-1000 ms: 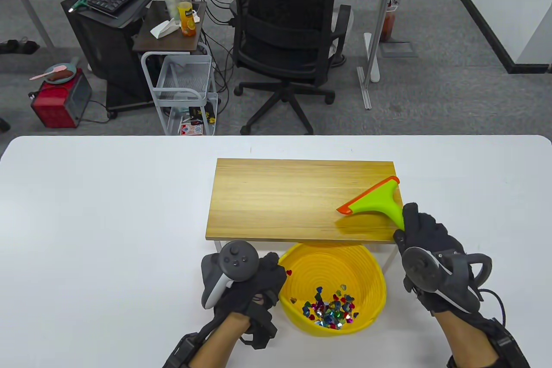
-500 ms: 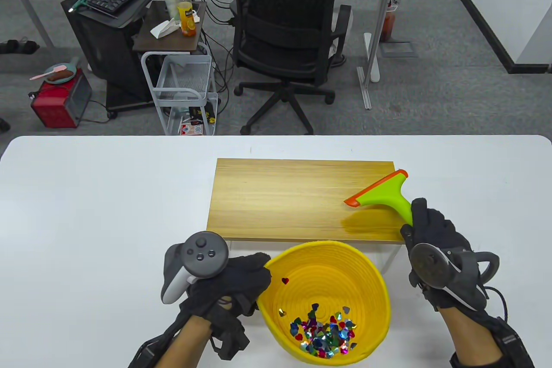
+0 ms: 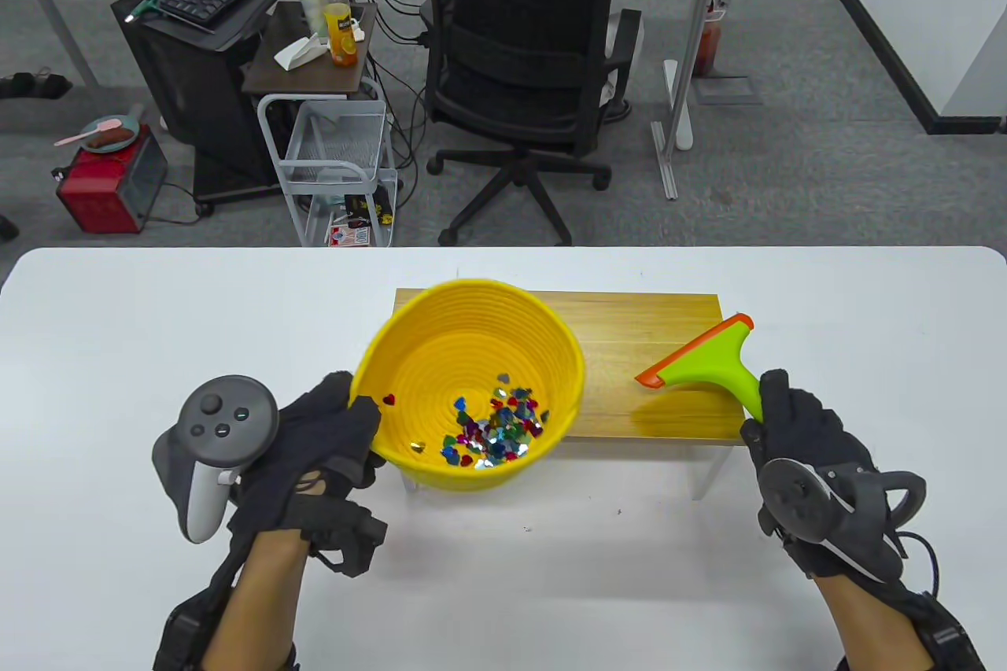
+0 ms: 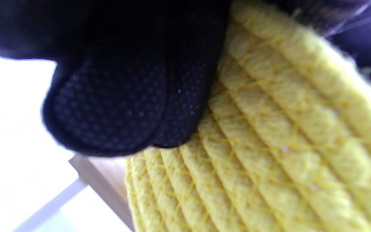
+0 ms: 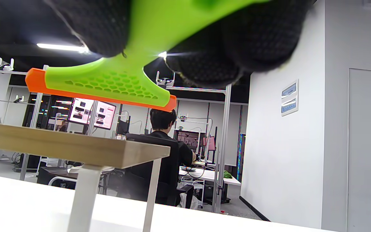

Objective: Scrape sequins from tabletop organizer into fabric basket

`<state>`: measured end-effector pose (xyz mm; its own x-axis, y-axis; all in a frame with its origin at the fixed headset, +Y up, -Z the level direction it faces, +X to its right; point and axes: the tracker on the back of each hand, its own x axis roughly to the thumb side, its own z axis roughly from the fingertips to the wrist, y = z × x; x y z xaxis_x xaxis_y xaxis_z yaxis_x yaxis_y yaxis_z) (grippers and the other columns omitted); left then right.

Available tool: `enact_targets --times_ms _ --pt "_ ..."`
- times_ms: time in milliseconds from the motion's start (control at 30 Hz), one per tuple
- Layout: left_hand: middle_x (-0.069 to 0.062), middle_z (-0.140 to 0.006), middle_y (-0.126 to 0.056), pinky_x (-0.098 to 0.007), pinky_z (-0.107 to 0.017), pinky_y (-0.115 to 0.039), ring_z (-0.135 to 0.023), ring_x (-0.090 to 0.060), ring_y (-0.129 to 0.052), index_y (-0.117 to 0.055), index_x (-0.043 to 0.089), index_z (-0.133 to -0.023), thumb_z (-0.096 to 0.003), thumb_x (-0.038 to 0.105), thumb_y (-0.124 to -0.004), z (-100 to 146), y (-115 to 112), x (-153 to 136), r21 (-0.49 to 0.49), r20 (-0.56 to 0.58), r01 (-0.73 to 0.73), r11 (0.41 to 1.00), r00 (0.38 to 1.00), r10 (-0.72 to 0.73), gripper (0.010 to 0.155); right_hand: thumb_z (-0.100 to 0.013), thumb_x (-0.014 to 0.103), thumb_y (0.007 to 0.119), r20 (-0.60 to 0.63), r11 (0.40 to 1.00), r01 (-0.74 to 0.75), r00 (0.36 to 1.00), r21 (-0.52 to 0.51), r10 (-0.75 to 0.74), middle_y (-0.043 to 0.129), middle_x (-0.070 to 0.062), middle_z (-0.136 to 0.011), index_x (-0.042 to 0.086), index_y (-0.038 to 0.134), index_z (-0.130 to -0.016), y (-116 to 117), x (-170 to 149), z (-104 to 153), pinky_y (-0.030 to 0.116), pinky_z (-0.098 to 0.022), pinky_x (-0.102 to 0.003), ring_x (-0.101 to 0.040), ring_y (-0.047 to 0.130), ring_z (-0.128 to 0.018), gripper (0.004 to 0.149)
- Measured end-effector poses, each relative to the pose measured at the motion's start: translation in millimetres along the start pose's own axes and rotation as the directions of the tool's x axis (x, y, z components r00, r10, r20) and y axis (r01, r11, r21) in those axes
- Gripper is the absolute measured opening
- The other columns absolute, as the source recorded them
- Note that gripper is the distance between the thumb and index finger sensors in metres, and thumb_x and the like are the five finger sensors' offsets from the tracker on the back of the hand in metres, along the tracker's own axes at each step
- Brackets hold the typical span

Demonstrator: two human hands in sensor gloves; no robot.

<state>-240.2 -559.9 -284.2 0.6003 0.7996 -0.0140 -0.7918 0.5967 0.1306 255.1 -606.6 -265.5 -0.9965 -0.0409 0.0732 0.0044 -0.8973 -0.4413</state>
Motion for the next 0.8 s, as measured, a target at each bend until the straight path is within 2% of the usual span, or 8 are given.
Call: enact_targets --times_ms 133,267,400,533,800 --pt "-0.02 -0.038 -0.107 -0.043 -0.01 -0.093 -0.016 -0.032 -0.11 -0.069 -0.006 -0.084 -0.0495 0.039 -0.08 -1 19 -18 0.164 -0.06 -0.011 0.986 0.998 0.021 0.058 -0.059 0.039 0.075 0.001 1.0 -0.003 1.0 -0.006 0.003 0.077 -0.017 -0.095 0.009 0.056 -0.109 -2 -2 3 0.085 -0.043 -0.04 -0.034 0.095 -0.062 0.062" --pt "-0.02 -0.038 -0.107 -0.043 -0.01 -0.093 -0.016 -0.032 -0.11 -0.068 -0.006 -0.085 -0.0491 0.039 -0.08 2 39 -39 0.338 -0.1 0.0 0.941 0.994 0.037 0.059 -0.059 0.039 0.075 0.004 1.0 -0.006 1.0 -0.006 0.006 0.077 -0.017 -0.095 0.009 0.056 -0.109 0 -2 6 0.085 -0.043 -0.04 -0.034 0.095 -0.062 0.062" --pt "-0.02 -0.039 -0.107 -0.044 -0.011 -0.093 -0.017 -0.032 -0.111 -0.066 -0.006 -0.086 -0.0488 0.038 -0.08 3 47 -65 0.458 -0.16 0.056 0.887 0.987 0.02 0.059 -0.058 0.039 0.075 0.009 1.0 0.0 1.0 -0.004 0.0 0.077 -0.018 -0.095 0.009 0.055 -0.109 4 0 7 0.085 -0.043 -0.04 -0.034 0.095 -0.062 0.062" --pt "-0.021 -0.039 -0.107 -0.044 -0.011 -0.094 -0.017 -0.033 -0.111 -0.065 -0.006 -0.086 -0.0486 0.038 -0.079 1 45 -93 0.495 -0.235 0.104 0.862 0.972 0.018 0.06 -0.058 0.039 0.074 0.013 1.0 0.007 1.0 -0.007 -0.007 0.077 -0.018 -0.095 0.009 0.055 -0.109 5 1 8 0.085 -0.043 -0.04 -0.034 0.095 -0.062 0.062" --pt "-0.022 -0.043 -0.106 -0.045 -0.014 -0.094 -0.021 -0.034 -0.111 -0.062 -0.006 -0.088 -0.0489 0.037 -0.078 -3 28 -152 0.458 -0.36 0.107 0.882 0.93 0.074 0.06 -0.058 0.039 0.075 0.026 1.0 0.01 1.0 -0.008 -0.009 0.077 -0.018 -0.095 0.008 0.055 -0.109 6 6 7 0.085 -0.043 -0.04 -0.034 0.094 -0.063 0.062"
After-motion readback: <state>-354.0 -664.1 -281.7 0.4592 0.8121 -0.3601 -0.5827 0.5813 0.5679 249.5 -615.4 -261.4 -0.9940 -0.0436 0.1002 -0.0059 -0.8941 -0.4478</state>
